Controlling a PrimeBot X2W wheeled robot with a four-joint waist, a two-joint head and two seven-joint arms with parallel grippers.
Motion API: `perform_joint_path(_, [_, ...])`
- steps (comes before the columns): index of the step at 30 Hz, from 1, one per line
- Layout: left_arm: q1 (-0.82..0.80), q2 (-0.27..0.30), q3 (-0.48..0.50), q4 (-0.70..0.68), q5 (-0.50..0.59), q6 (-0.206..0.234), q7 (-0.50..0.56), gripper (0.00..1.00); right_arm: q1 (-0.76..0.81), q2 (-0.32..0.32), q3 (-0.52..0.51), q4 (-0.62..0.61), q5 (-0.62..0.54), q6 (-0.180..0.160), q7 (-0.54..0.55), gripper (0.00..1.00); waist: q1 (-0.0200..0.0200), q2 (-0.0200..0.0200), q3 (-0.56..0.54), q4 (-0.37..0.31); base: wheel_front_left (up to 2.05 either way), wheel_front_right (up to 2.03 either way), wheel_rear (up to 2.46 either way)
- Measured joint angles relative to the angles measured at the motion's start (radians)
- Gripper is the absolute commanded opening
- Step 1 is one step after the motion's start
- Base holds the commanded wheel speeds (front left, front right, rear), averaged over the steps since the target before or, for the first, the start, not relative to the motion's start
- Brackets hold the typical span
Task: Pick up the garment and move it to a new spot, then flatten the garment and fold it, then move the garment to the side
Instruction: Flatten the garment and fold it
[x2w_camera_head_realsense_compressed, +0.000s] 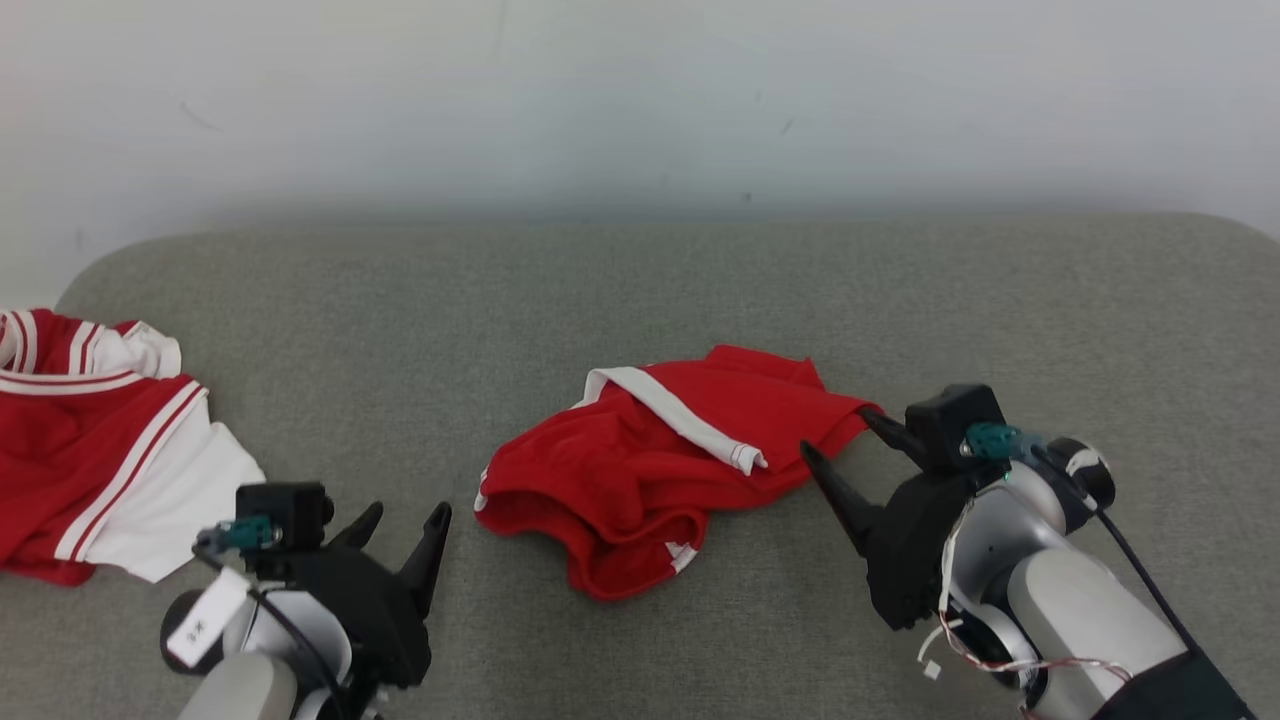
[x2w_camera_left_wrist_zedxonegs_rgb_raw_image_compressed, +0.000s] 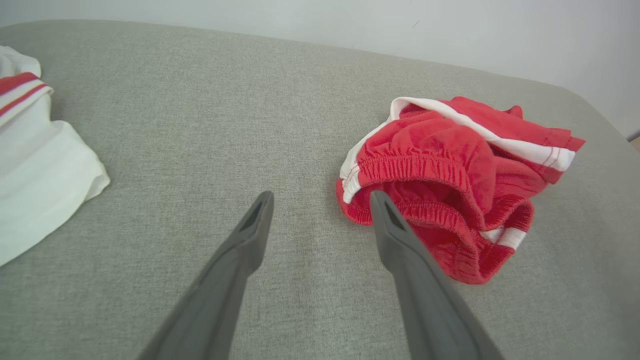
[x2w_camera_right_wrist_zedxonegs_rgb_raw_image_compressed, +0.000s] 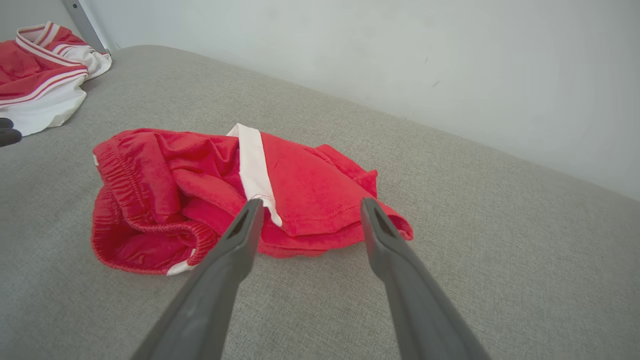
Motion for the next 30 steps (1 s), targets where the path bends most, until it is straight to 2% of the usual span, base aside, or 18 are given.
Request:
perform_joint_path(1, [-0.019, -0.008, 0.003, 0.015, -0.007, 0.0, 0.014, 1.0, -0.014, 0.001, 0.0, 0.006, -0.001, 0.0, 0.018, 0.89, 0.0, 0.0, 0.007, 0.004, 0.0, 0.0, 0.0])
perform_joint_path(3, [-0.055, -0.023, 0.006, 0.046, -0.029, 0.002, 0.044, 1.0, -0.038, 0.007, 0.0, 0.025, -0.001, -0.008, 0.052, 0.89, 0.0, 0.0, 0.022, 0.013, 0.0, 0.0, 0.0])
perform_joint_path(5, [-0.087, -0.039, 0.005, 0.077, -0.039, 0.002, 0.066, 1.0, -0.06, 0.017, 0.005, 0.043, -0.001, -0.008, 0.082, 0.81, 0.0, 0.0, 0.035, 0.022, 0.0, 0.0, 0.0])
perform_joint_path(11, [-0.158, -0.073, 0.003, 0.158, -0.05, -0.006, 0.102, 1.0, -0.091, 0.052, 0.029, 0.094, 0.0, -0.008, 0.142, 0.69, 0.0, 0.0, 0.066, 0.051, 0.0, 0.0, 0.0])
perform_joint_path(19, [-0.188, -0.107, 0.001, 0.236, -0.068, -0.016, 0.128, 1.0, -0.105, 0.068, 0.046, 0.12, 0.001, -0.007, 0.18, 0.69, -0.0001, 0.0, 0.081, 0.066, 0.0, 0.0, 0.0])
perform_joint_path(22, [-0.207, -0.126, 0.002, 0.253, -0.068, -0.016, 0.129, 1.0, -0.106, 0.07, 0.049, 0.121, 0.001, -0.007, 0.189, 0.72, -0.0001, 0.0, 0.086, 0.067, 0.0, 0.0, 0.0])
perform_joint_path(26, [-0.237, -0.136, -0.007, 0.275, -0.083, -0.033, 0.129, 1.0, -0.11, 0.076, 0.051, 0.124, 0.002, -0.007, 0.198, 0.68, -0.0001, 0.0, 0.095, 0.064, 0.0, 0.0, 0.0])
perform_joint_path(28, [-0.241, -0.136, -0.011, 0.285, -0.083, -0.034, 0.129, 1.0, -0.113, 0.077, 0.051, 0.125, 0.002, -0.007, 0.198, 0.63, -0.0001, 0.0, 0.099, 0.062, 0.0, 0.0, 0.0])
perform_joint_path(30, [-0.242, -0.137, -0.02, 0.3, -0.083, -0.045, 0.129, 1.0, -0.12, 0.077, 0.049, 0.128, 0.003, -0.007, 0.198, 0.64, -0.0002, 0.0, 0.103, 0.061, 0.0, 0.0, 0.0])
